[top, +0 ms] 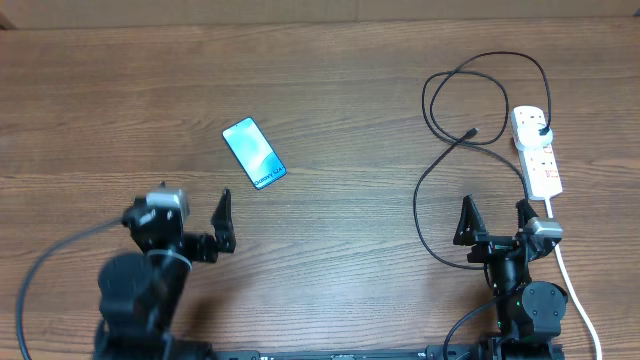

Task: Plug charger to phone and switch on socket
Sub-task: 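Move the left gripper over the Galaxy phone and lower onto it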

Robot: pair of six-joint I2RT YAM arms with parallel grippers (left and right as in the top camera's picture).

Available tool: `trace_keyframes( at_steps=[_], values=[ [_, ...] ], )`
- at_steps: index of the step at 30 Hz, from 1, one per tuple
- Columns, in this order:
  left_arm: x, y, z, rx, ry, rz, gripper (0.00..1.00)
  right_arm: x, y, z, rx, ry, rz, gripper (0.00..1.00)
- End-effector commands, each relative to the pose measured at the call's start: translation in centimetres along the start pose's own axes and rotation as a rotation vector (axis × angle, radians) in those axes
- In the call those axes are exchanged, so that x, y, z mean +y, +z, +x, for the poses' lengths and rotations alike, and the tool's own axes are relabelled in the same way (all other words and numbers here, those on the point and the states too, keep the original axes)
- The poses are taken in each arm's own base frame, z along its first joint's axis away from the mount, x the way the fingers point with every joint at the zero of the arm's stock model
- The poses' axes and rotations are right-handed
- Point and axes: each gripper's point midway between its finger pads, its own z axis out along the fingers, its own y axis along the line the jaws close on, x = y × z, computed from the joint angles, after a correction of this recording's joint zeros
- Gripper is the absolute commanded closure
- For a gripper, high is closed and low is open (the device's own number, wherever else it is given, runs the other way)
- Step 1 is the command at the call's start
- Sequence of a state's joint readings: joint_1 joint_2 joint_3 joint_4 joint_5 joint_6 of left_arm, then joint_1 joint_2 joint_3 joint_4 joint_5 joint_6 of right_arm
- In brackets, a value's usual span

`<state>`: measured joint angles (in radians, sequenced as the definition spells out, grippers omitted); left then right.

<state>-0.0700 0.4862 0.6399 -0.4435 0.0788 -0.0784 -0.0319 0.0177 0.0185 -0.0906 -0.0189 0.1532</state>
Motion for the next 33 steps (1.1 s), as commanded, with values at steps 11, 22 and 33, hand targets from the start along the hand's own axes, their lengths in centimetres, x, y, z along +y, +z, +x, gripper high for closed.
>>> trace_keyframes(
  at_steps=[11, 22, 33],
  values=[
    [-6.1, 0.7, -6.8, 0.431, -0.116, 0.298, 0.0, -0.1, 0.1, 0.3, 0.004, -0.005, 0.004, 0.0],
    [-2.3, 6.2, -4.2, 0.553, -0.462, -0.053, 0.0, -0.1, 0.1, 0.3, 0.004, -0.005, 0.004, 0.0],
    [-3.6, 13.9, -2.7, 0.712, -0.505, -0.287, 0.0, -0.1, 0.1, 0.3, 0.004, -0.005, 0.004, 0.0]
  ],
)
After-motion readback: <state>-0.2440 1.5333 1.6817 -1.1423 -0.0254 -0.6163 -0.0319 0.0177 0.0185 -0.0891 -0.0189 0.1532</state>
